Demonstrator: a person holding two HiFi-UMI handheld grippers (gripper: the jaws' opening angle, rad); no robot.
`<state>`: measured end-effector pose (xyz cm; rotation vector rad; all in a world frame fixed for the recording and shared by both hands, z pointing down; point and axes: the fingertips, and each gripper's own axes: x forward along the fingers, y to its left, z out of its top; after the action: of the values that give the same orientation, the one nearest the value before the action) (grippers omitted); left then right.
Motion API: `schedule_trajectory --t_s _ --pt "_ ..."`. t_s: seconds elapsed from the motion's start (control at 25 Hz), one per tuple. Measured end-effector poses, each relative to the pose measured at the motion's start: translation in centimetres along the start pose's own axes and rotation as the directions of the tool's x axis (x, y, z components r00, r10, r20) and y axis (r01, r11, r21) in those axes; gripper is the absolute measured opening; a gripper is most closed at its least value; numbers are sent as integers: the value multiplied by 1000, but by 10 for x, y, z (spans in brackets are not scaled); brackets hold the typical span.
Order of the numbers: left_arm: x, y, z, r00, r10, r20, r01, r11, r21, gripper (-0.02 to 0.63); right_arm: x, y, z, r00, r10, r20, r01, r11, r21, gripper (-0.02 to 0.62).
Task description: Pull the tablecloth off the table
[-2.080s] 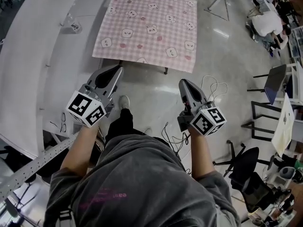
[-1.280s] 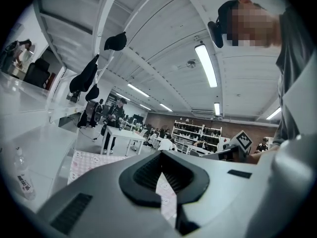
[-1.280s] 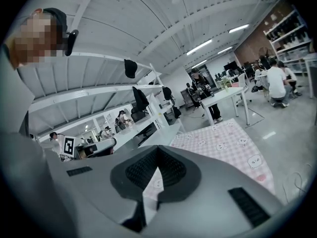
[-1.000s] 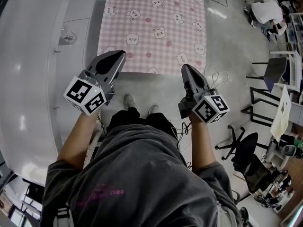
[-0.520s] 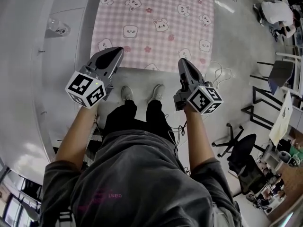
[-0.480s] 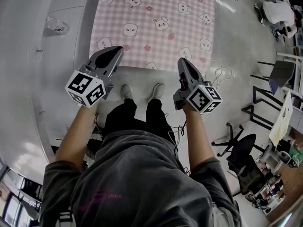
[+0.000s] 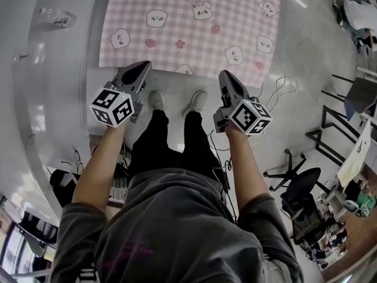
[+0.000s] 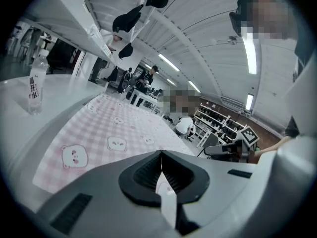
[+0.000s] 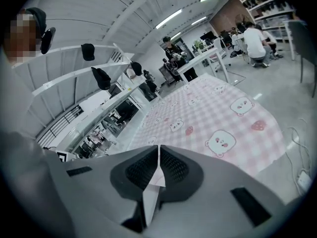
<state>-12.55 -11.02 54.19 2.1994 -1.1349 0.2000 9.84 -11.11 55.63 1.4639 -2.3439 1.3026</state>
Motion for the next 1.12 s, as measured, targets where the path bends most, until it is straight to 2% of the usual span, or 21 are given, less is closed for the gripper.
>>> schedule_trajectory --t_s 0.16,0.32,0.48,0.68,0.76,0.84,0.96,1.12 --pt "5 13 -34 999 41 -22 -42 997 -61 8 7 -18 -26 999 -6 -32 8 999 50 -4" --pt "12 24 -66 998 43 -42 -48 988 -144 44 11 -44 -57 998 -38 -58 45 990 133 -3" --pt "19 40 -99 995 50 -82 -64 982 -180 60 17 -66 -85 996 -65 -66 77 977 200 -3" --pt "25 54 -127 992 58 -112 -83 971 -225 78 20 -83 -103 996 -60 -70 76 967 244 12" --pt "27 61 -135 992 65 -111 -93 958 -269 83 23 -88 -108 997 -42 -65 59 955 289 50" --pt "29 68 -145 992 66 -103 -96 941 -324 98 26 -94 -115 998 -28 -51 44 939 340 58" --pt "34 74 -157 995 50 -87 -81 913 -401 132 31 -102 -122 1000 2 -25 8 914 407 119" --pt "43 76 -160 998 21 -52 -42 886 -462 170 39 -104 -124 997 71 -6 -61 898 435 189"
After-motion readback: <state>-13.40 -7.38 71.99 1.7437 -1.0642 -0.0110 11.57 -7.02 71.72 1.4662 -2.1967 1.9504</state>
